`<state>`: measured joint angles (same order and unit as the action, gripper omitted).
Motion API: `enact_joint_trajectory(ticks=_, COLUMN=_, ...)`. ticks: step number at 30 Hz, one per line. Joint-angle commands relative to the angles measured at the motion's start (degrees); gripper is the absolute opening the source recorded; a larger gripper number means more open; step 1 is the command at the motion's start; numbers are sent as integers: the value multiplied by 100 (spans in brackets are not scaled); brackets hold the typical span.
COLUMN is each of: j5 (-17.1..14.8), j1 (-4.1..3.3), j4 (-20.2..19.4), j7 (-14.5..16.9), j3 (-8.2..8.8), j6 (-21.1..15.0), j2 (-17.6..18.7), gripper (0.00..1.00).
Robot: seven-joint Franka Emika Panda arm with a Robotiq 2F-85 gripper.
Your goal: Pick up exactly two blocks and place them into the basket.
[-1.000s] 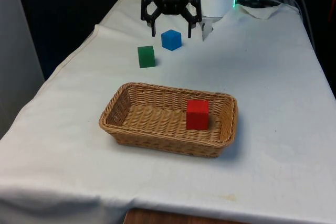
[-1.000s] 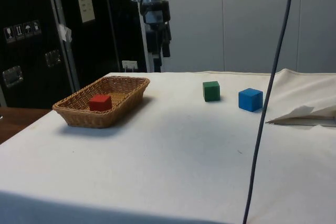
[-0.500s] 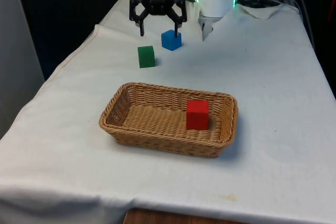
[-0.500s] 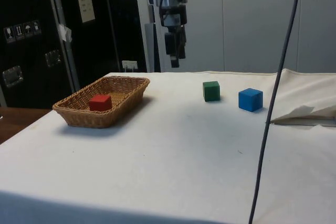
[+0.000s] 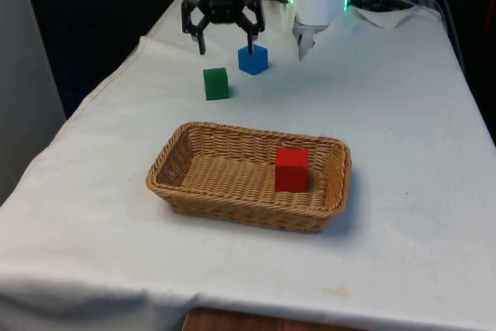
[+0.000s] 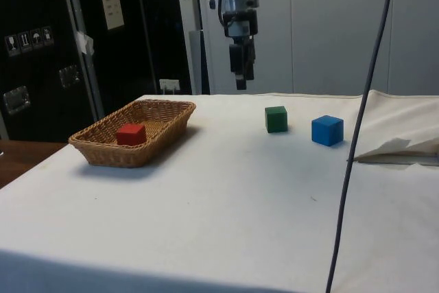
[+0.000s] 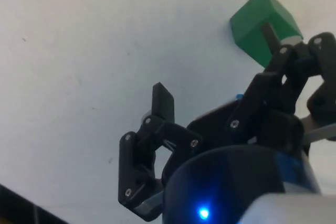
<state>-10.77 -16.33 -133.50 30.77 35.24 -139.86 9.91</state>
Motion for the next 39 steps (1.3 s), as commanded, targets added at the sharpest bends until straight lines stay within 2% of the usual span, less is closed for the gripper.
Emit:
enact_joint_trajectory(ticks=1, j5=-132, j1=34, j4=-74, j7=132, j3=-11, j6=-80, j2=-69, gripper=100)
enact_joint_trajectory(ticks=4, j5=-350, j1=29, j4=-120, j7=350, j3=34, j6=-92, j2=-92, gripper=100)
enact_joint_trajectory(ticks=5, j5=-304, j1=6, j4=-57, j7=304, j3=63, j6=-23, j2=-6, gripper=100)
enact_joint_trajectory(ticks=6, j5=-418, j1=29, j4=-138, j7=418, j3=52, j6=-92, j2=-97, gripper=100)
enact_joint_trajectory(ticks=8, j5=-602, j1=29, j4=-206, j7=625, j3=103, j6=-103, j2=-132, gripper=100)
enact_joint_trajectory(ticks=12, j5=-716, j1=11, j4=-321, j7=814, j3=189, j6=-149, j2=-201, gripper=100)
enact_joint_trajectory(ticks=14, j5=-710, j1=6, j4=-269, j7=802, j3=201, j6=-74, j2=-138, gripper=100)
enact_joint_trajectory(ticks=16, j5=-682, j1=6, j4=-453, j7=905, j3=264, j6=-235, j2=-327, gripper=100)
enact_joint_trajectory(ticks=21, j5=-693, j1=6, j4=-619, j7=1117, j3=321, j6=-418, j2=-447, gripper=100)
enact_joint_trajectory(ticks=22, j5=-705, j1=6, j4=-573, j7=1083, j3=321, j6=-309, j2=-424, gripper=100)
enact_joint_trajectory(ticks=24, j5=-710, j1=6, j4=-659, j7=1192, j3=327, j6=-476, j2=-447, gripper=100)
enact_joint_trajectory(ticks=29, j5=-773, j1=6, j4=-722, j7=1427, j3=304, j6=-630, j2=-361, gripper=100)
enact_joint_trajectory(ticks=30, j5=-705, j1=6, j4=-705, j7=1387, j3=327, j6=-567, j2=-344, gripper=100)
enact_joint_trajectory(ticks=31, j5=-779, j1=11, j4=-728, j7=1513, j3=298, j6=-665, j2=-321, gripper=100)
enact_joint_trajectory(ticks=36, j5=-773, j1=17, j4=-722, j7=1748, j3=298, j6=-756, j2=-172, gripper=100)
enact_joint_trajectory(ticks=38, j5=-768, j1=17, j4=-722, j7=1811, j3=304, j6=-785, j2=-132, gripper=100)
enact_joint_trajectory(ticks=39, j5=-716, j1=6, j4=-705, j7=1748, j3=327, j6=-716, j2=-115, gripper=100)
